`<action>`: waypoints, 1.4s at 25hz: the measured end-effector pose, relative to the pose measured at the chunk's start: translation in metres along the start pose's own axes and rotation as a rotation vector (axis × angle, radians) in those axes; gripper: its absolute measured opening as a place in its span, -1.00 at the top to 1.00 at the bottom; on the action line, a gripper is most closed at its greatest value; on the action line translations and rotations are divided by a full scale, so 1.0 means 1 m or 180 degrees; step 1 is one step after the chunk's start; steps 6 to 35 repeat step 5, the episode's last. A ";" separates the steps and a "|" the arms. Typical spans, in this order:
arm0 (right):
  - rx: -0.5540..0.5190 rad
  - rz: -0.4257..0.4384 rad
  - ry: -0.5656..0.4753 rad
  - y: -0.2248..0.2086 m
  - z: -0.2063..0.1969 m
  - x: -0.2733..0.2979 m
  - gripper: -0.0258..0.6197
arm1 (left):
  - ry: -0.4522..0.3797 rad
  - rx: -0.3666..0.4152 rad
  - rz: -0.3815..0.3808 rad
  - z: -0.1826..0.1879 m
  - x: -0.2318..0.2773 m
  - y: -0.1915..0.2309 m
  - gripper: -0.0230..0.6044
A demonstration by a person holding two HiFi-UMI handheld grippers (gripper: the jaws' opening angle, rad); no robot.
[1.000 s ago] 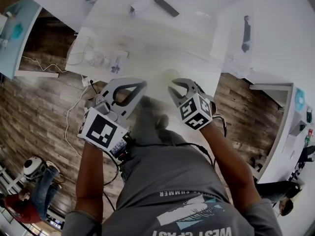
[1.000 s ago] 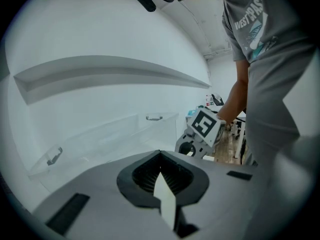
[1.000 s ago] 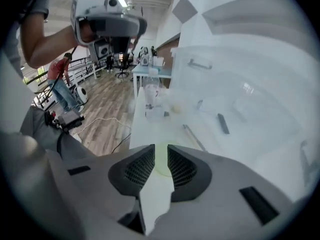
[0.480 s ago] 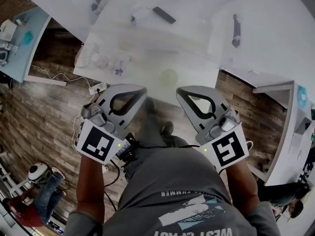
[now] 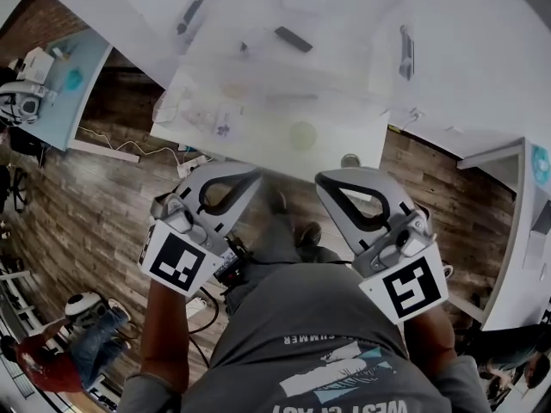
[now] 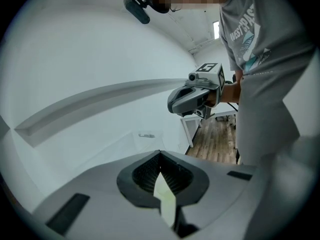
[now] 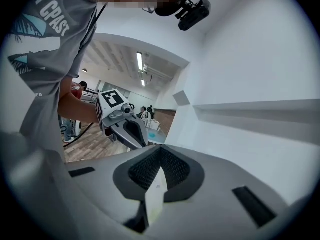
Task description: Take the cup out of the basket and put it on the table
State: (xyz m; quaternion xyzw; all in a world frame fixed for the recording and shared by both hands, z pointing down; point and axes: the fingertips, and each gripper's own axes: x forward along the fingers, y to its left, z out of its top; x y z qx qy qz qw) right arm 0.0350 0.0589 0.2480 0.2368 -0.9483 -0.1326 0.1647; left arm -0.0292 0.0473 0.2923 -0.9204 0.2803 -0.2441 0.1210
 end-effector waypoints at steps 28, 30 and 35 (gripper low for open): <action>0.0017 -0.0048 -0.0071 0.005 0.013 -0.018 0.89 | 0.0005 0.0035 -0.0010 0.014 -0.009 -0.008 0.90; 0.0017 -0.0048 -0.0071 0.005 0.013 -0.018 0.89 | 0.0005 0.0035 -0.0010 0.014 -0.009 -0.008 0.90; 0.0017 -0.0048 -0.0071 0.005 0.013 -0.018 0.89 | 0.0005 0.0035 -0.0010 0.014 -0.009 -0.008 0.90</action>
